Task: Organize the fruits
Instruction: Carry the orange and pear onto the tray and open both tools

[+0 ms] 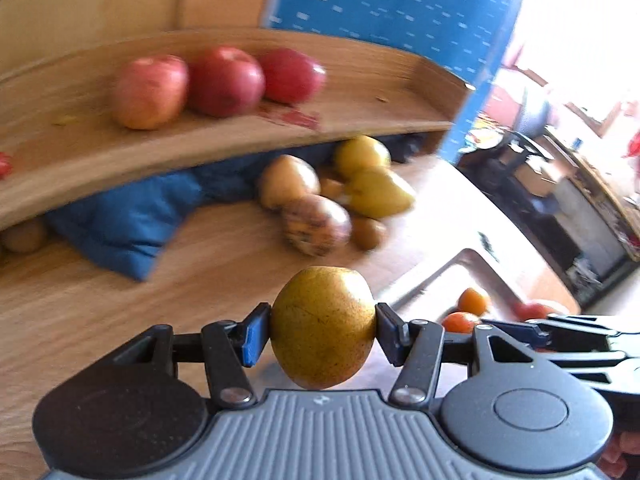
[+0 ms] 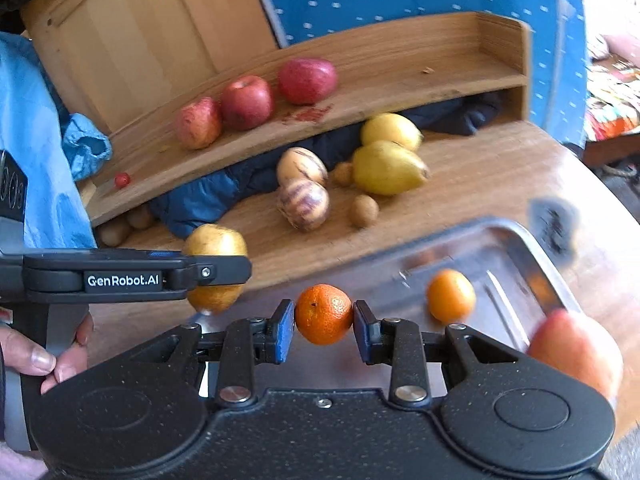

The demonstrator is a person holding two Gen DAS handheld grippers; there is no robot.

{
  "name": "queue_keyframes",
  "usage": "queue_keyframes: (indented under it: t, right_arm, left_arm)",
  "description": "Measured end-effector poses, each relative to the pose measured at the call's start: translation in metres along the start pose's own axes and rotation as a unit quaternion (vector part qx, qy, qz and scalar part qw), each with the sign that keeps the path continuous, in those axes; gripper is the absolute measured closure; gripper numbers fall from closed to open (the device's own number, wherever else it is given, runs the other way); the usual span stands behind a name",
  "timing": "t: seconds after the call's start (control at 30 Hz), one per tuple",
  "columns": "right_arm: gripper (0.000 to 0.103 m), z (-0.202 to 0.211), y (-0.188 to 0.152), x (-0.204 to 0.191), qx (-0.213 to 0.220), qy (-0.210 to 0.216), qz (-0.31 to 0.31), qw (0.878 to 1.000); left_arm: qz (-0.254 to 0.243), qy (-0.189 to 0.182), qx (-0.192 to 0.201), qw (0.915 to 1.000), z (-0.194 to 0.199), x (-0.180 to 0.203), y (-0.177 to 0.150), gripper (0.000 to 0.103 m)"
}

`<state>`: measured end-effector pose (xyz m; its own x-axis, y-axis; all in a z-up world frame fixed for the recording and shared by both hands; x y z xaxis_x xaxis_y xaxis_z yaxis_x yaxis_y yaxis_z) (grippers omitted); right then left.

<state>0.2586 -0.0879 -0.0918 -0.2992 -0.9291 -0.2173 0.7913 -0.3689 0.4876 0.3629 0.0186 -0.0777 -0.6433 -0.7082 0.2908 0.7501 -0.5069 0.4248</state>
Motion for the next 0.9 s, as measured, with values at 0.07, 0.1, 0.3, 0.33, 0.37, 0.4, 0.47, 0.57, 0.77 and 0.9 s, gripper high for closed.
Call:
queue_keyframes:
  t: [0.07,0.1,0.3,0.33,0.37,0.4,0.47,0.57,0.77,0.9]
  right_arm:
    - [0.069,0.005,-0.008,0.006,-0.004,-0.008,-0.009,1.0]
    - [0.069,0.007,-0.012,0.009,-0.006,-0.013,-0.015,1.0]
    - [0.069,0.018,-0.033,0.03,-0.03,-0.055,-0.049,0.997]
    - [0.069,0.019,-0.037,0.034,-0.037,-0.062,-0.059,0.996]
    - [0.069,0.019,-0.04,0.037,-0.04,-0.065,-0.067,0.995]
    - [0.069,0.02,-0.043,0.04,-0.042,-0.066,-0.076,0.994]
    - [0.069,0.021,-0.049,0.045,-0.044,-0.072,-0.09,0.992]
    - [0.069,0.023,-0.055,0.048,-0.042,-0.078,-0.099,0.991]
    - [0.068,0.019,-0.058,0.05,-0.048,-0.08,-0.092,0.991]
    - [0.065,0.013,-0.056,0.053,-0.06,-0.077,-0.077,0.992]
  left_arm:
    - [-0.009,-0.015,-0.01,0.9998,-0.007,0.011,-0.002,0.043]
    - [-0.013,-0.02,-0.014,0.9996,-0.009,0.016,-0.004,0.043]
    - [-0.045,-0.044,-0.043,0.9971,-0.027,0.047,-0.011,0.043]
    - [-0.053,-0.046,-0.047,0.9965,-0.03,0.053,-0.011,0.043]
    - [-0.058,-0.048,-0.049,0.996,-0.031,0.056,-0.012,0.043]
    - [-0.063,-0.05,-0.052,0.9954,-0.033,0.06,-0.013,0.043]
    - [-0.074,-0.048,-0.056,0.9945,-0.036,0.068,-0.014,0.043]
    - [-0.087,-0.045,-0.064,0.9932,-0.041,0.077,-0.016,0.043]
    - [-0.093,-0.032,-0.075,0.9922,-0.045,0.083,-0.021,0.043]
    - [-0.085,-0.027,-0.082,0.9927,-0.045,0.084,-0.02,0.043]
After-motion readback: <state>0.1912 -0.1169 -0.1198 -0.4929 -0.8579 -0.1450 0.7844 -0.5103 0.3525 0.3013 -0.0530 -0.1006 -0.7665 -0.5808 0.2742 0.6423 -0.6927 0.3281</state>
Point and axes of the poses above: each gripper's, at about its wrist camera, not at the fingertips, and z roughly against the way its jaws point, x to its right, y to its top, the point moved 1 cm from there along -z, roughly the way its jaws point, and after that the axes turned 11 degrees about -x, right-handed, at the moved point
